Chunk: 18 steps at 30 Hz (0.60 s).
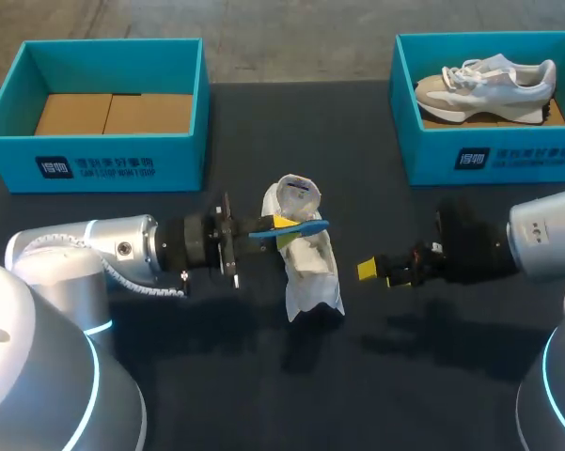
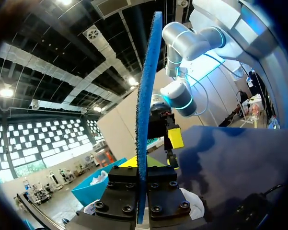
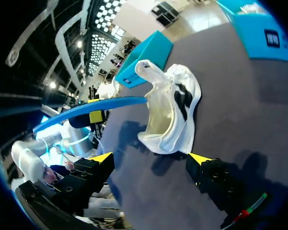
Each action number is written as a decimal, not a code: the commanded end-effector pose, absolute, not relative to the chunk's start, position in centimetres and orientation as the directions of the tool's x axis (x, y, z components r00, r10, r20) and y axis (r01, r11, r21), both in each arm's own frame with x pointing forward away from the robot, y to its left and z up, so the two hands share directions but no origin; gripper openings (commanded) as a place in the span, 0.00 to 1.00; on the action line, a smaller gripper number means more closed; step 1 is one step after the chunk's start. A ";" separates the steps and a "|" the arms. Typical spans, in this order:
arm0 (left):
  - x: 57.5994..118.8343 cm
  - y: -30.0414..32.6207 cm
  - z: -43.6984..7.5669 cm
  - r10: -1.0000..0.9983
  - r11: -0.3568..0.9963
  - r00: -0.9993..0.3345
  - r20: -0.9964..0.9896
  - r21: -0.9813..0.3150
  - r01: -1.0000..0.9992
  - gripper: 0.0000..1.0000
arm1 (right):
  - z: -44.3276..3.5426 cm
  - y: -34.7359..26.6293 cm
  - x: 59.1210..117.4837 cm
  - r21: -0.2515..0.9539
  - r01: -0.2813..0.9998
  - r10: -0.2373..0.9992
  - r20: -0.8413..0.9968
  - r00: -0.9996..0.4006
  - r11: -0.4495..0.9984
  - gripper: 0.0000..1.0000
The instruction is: Take the shoe out of the shoebox, open the shoe tongue, remove and reinsert the insole, then place the shoe into the shoebox
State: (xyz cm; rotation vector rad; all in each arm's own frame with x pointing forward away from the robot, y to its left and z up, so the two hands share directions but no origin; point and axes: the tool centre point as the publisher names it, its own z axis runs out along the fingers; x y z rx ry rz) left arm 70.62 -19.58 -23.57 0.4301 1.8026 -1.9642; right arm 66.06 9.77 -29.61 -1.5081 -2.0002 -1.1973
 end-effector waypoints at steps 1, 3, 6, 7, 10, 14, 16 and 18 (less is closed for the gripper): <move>70.5 -19.6 -24.1 -0.101 -0.055 -0.855 -0.508 -0.855 0.515 0.00 | -30.1 10.3 65.5 0.491 0.868 0.633 0.648 -0.423 0.078 1.00; 70.5 -19.6 -24.5 -0.101 -0.046 -0.855 -0.509 -0.856 0.515 0.00 | -30.2 10.4 65.6 0.509 0.856 0.629 0.638 -0.445 0.089 1.00; 70.5 -19.8 -24.9 -0.101 -0.046 -0.859 -0.502 -0.860 0.508 0.00 | -30.5 10.7 65.9 0.514 0.851 0.623 0.633 -0.461 0.107 1.00; 70.5 -19.9 -25.0 -0.101 -0.045 -0.859 -0.501 -0.861 0.507 0.00 | -30.7 10.8 66.1 0.518 0.848 0.619 0.631 -0.468 0.113 1.00; 70.5 -20.0 -25.4 -0.100 -0.043 -0.862 -0.497 -0.863 0.503 0.00 | -31.1 11.4 66.5 0.523 0.842 0.606 0.629 -0.486 0.132 1.00; 70.5 -20.2 -25.7 -0.094 -0.037 -0.865 -0.493 -0.866 0.498 0.00 | -31.7 12.4 67.1 0.530 0.832 0.611 0.607 -0.508 0.166 1.00; 70.6 -20.2 -25.8 -0.093 -0.035 -0.866 -0.492 -0.867 0.496 0.00 | -31.7 12.6 67.3 0.532 0.831 0.610 0.606 -0.510 0.166 1.00; 70.8 -20.1 -25.9 -0.093 -0.033 -0.868 -0.488 -0.870 0.492 0.00 | -31.6 12.6 67.5 0.541 0.826 0.614 0.603 -0.510 0.155 1.00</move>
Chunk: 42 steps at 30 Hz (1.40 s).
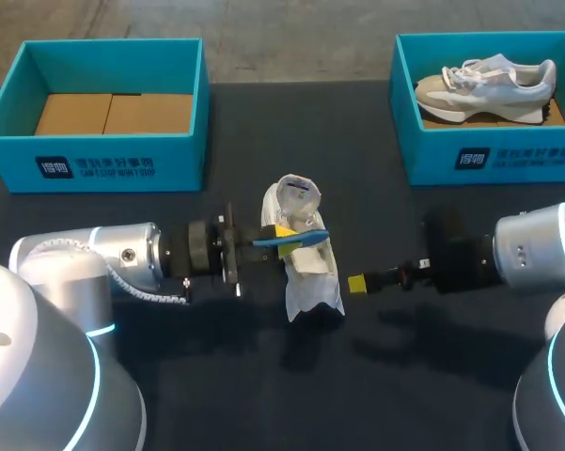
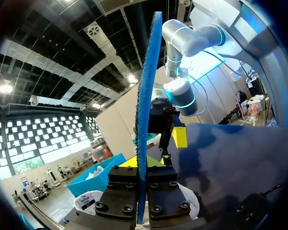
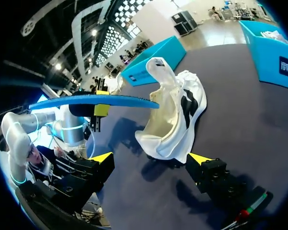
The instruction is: Take the shoe out of the shoebox, open the shoe tongue, remove and reinsert the insole, then place the shoe into the shoebox
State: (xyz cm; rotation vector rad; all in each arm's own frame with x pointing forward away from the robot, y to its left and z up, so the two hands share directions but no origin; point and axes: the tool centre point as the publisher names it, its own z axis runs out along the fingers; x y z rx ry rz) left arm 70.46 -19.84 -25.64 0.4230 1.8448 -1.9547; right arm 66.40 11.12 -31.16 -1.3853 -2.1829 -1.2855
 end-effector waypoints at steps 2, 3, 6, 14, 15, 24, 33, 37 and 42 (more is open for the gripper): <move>70.8 -20.1 -26.0 -0.090 -0.029 -0.871 -0.484 -0.872 0.488 0.00 | -31.6 12.6 67.5 0.541 0.826 0.614 0.603 -0.510 0.155 1.00; 70.9 -20.1 -26.1 -0.090 -0.028 -0.871 -0.484 -0.873 0.488 0.00 | -31.6 12.6 67.5 0.541 0.826 0.614 0.603 -0.510 0.155 1.00; 71.1 -20.0 -26.3 -0.098 -0.027 -0.877 -0.471 -0.880 0.475 0.00 | -31.6 12.6 67.5 0.541 0.826 0.614 0.603 -0.510 0.155 1.00; 71.2 -20.4 -26.9 -0.095 -0.039 -0.877 -0.471 -0.879 0.476 0.00 | -31.6 12.6 67.5 0.541 0.826 0.614 0.603 -0.510 0.155 1.00; 71.3 -20.5 -27.0 -0.094 -0.038 -0.877 -0.471 -0.878 0.476 0.00 | -31.6 12.6 67.5 0.541 0.826 0.614 0.603 -0.510 0.155 1.00; 71.6 -21.1 -27.4 -0.085 -0.023 -0.883 -0.462 -0.885 0.465 0.00 | -31.6 12.6 67.5 0.541 0.826 0.614 0.603 -0.510 0.155 1.00; 71.9 -21.5 -26.9 -0.106 -0.006 -0.883 -0.458 -0.887 0.461 0.00 | -31.6 12.6 67.5 0.541 0.826 0.614 0.603 -0.510 0.155 1.00; 71.7 -21.7 -26.3 -0.120 -0.007 -0.885 -0.450 -0.891 0.454 0.00 | -31.6 12.6 67.5 0.541 0.826 0.614 0.603 -0.510 0.155 1.00; 71.2 -21.7 -25.8 -0.133 0.018 -0.881 -0.455 -0.889 0.457 0.00 | -31.6 12.6 67.5 0.541 0.826 0.614 0.603 -0.510 0.155 1.00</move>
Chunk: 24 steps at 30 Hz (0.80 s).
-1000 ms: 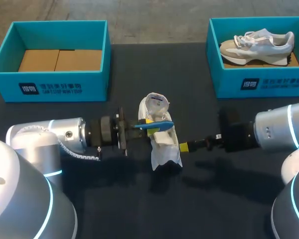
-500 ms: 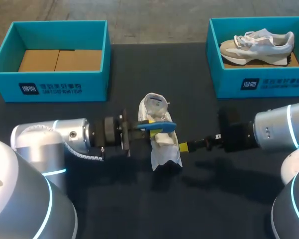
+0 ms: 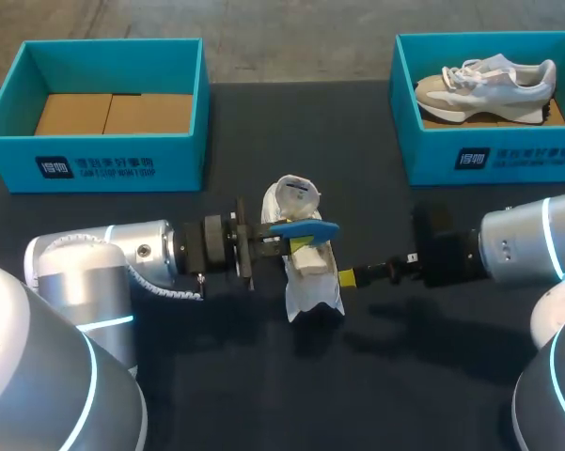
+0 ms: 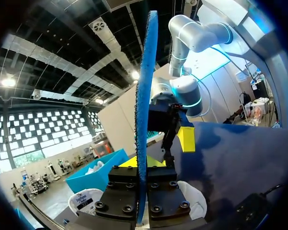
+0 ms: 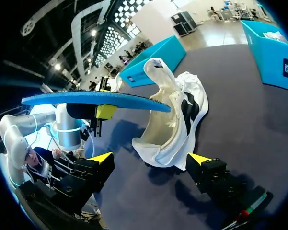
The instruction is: Take the shoe out of the shoebox, open the shoe tongue, remove and reinsert the insole, then place the shoe into the shoebox
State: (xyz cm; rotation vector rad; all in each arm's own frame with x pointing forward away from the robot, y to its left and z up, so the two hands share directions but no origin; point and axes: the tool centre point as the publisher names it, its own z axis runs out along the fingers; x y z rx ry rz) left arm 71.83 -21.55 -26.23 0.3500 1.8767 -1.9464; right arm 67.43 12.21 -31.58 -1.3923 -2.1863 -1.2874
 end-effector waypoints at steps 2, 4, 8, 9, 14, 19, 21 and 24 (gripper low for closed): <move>71.1 -21.8 -26.0 -0.138 0.028 -0.879 -0.455 -0.889 0.456 0.00 | -31.6 12.6 67.5 0.541 0.826 0.614 0.603 -0.510 0.155 1.00; 71.0 -21.9 -26.3 -0.141 0.029 -0.879 -0.455 -0.890 0.455 0.00 | -31.6 12.6 67.5 0.541 0.826 0.614 0.603 -0.510 0.155 1.00; 71.3 -22.1 -26.8 -0.146 0.035 -0.877 -0.457 -0.889 0.457 0.00 | -31.6 12.6 67.5 0.541 0.826 0.614 0.603 -0.510 0.155 1.00; 71.4 -22.1 -26.9 -0.143 0.043 -0.877 -0.460 -0.888 0.459 0.00 | -31.6 12.6 67.5 0.541 0.826 0.614 0.603 -0.510 0.155 1.00; 71.7 -22.1 -27.3 -0.142 0.055 -0.872 -0.468 -0.883 0.465 0.00 | -31.6 12.6 67.5 0.541 0.826 0.614 0.603 -0.510 0.155 1.00; 72.0 -22.0 -27.7 -0.140 0.073 -0.870 -0.472 -0.881 0.467 0.00 | -31.6 12.6 67.5 0.541 0.826 0.614 0.603 -0.510 0.155 1.00; 72.1 -21.9 -27.9 -0.139 0.082 -0.869 -0.476 -0.880 0.468 0.00 | -31.6 12.6 67.5 0.541 0.826 0.614 0.603 -0.510 0.155 1.00; 72.4 -21.7 -28.2 -0.139 0.093 -0.867 -0.479 -0.878 0.470 0.00 | -31.6 12.6 67.5 0.541 0.826 0.614 0.603 -0.510 0.155 1.00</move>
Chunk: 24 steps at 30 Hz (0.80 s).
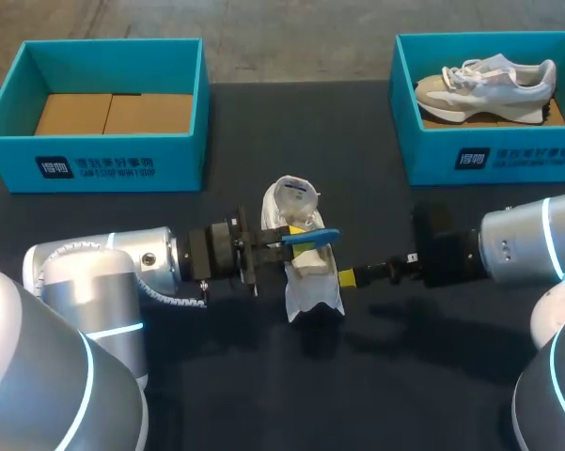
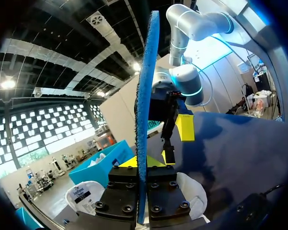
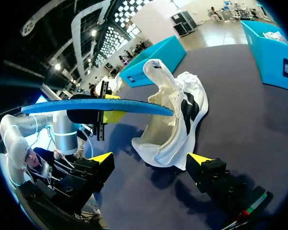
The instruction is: Take the shoe out of the shoebox, open the shoe tongue, remove and reinsert the insole, then place the shoe into the shoebox
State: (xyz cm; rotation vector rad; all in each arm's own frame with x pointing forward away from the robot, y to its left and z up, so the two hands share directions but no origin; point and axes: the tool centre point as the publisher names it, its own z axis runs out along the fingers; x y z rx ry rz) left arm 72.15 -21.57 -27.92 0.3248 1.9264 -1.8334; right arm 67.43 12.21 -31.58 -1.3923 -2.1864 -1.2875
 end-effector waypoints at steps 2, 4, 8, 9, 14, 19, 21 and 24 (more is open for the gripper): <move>72.5 -21.7 -28.4 -0.137 0.104 -0.864 -0.485 -0.874 0.474 0.00 | -31.6 12.6 67.5 0.541 0.826 0.614 0.603 -0.510 0.155 1.00; 72.7 -21.6 -28.6 -0.132 0.106 -0.861 -0.490 -0.871 0.479 0.00 | -31.6 12.6 67.5 0.541 0.826 0.614 0.603 -0.510 0.155 1.00; 73.0 -21.7 -28.8 -0.131 0.106 -0.861 -0.492 -0.870 0.481 0.00 | -31.6 12.6 67.5 0.541 0.826 0.614 0.603 -0.510 0.155 1.00; 73.1 -21.7 -28.9 -0.131 0.107 -0.861 -0.491 -0.870 0.481 0.00 | -31.6 12.6 67.5 0.541 0.826 0.614 0.603 -0.510 0.155 1.00; 73.4 -21.7 -29.3 -0.118 0.089 -0.864 -0.489 -0.872 0.481 0.00 | -31.6 12.6 67.5 0.541 0.826 0.614 0.603 -0.510 0.155 1.00; 73.6 -21.8 -30.0 -0.089 0.094 -0.860 -0.503 -0.864 0.495 0.00 | -31.6 12.6 67.5 0.541 0.826 0.614 0.603 -0.510 0.155 1.00; 73.7 -21.8 -30.2 -0.084 0.098 -0.860 -0.504 -0.863 0.496 0.00 | -31.6 12.6 67.5 0.541 0.826 0.614 0.603 -0.510 0.155 1.00; 73.7 -21.7 -30.5 -0.079 0.106 -0.857 -0.510 -0.859 0.501 0.00 | -31.6 12.6 67.5 0.541 0.826 0.614 0.603 -0.510 0.155 1.00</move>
